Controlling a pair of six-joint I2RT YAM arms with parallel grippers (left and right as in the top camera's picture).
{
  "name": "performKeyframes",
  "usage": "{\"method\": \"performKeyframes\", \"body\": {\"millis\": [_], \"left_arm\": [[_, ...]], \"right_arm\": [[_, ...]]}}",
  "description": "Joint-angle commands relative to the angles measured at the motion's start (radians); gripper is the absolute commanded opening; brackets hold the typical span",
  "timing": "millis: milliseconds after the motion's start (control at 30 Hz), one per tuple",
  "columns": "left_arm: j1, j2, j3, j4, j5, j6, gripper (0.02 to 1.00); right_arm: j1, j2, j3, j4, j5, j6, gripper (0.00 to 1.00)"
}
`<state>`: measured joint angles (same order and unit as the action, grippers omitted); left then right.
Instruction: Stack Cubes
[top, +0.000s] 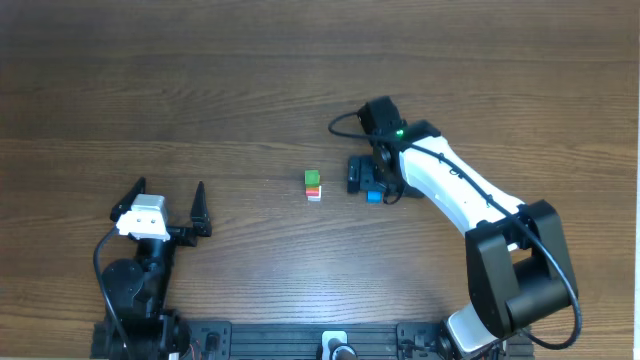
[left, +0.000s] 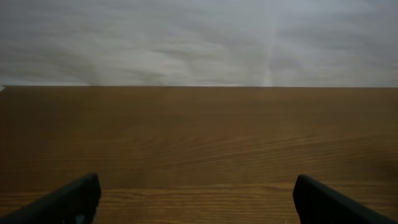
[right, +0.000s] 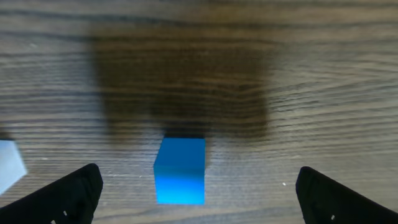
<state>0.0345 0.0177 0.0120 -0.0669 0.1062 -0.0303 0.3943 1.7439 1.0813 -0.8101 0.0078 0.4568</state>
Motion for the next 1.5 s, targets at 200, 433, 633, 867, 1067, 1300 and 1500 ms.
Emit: {"method": "performKeyframes", "body": {"millis": [200,433,633,867,1067,1300,1500], "left_arm": [[-0.005,-0.002,-0.006,0.000,0.013,-0.011,1.000],[-0.005,-0.002,-0.006,0.000,0.013,-0.011,1.000],[-0.005,-0.002,-0.006,0.000,0.013,-0.011,1.000],[-0.005,-0.002,-0.006,0.001,0.013,-0.011,1.000],[-0.005,-0.002,-0.006,0.000,0.013,-0.011,1.000],[-0.005,-0.002,-0.006,0.001,0.013,-0.011,1.000],[-0.005,-0.002,-0.006,0.000,0.013,-0.011,1.000]], "right_arm": [[0.029,0.018,-0.044,0.042,0.016,-0.018,0.910],[0.051,0.069,-0.044,0.068,0.016,-0.017,0.798],[0.051,0.071,-0.043,0.074,0.016,-0.016,0.698],[0.051,0.071,-0.043,0.083,0.016,-0.009,0.467],[0.051,0.071,-0.043,0.086,0.016,-0.009,0.334],[0.051,0.070,-0.043,0.085,0.015,-0.001,0.272],[0.043,0.062,-0.006,0.058,0.016,-0.002,0.187]]}}
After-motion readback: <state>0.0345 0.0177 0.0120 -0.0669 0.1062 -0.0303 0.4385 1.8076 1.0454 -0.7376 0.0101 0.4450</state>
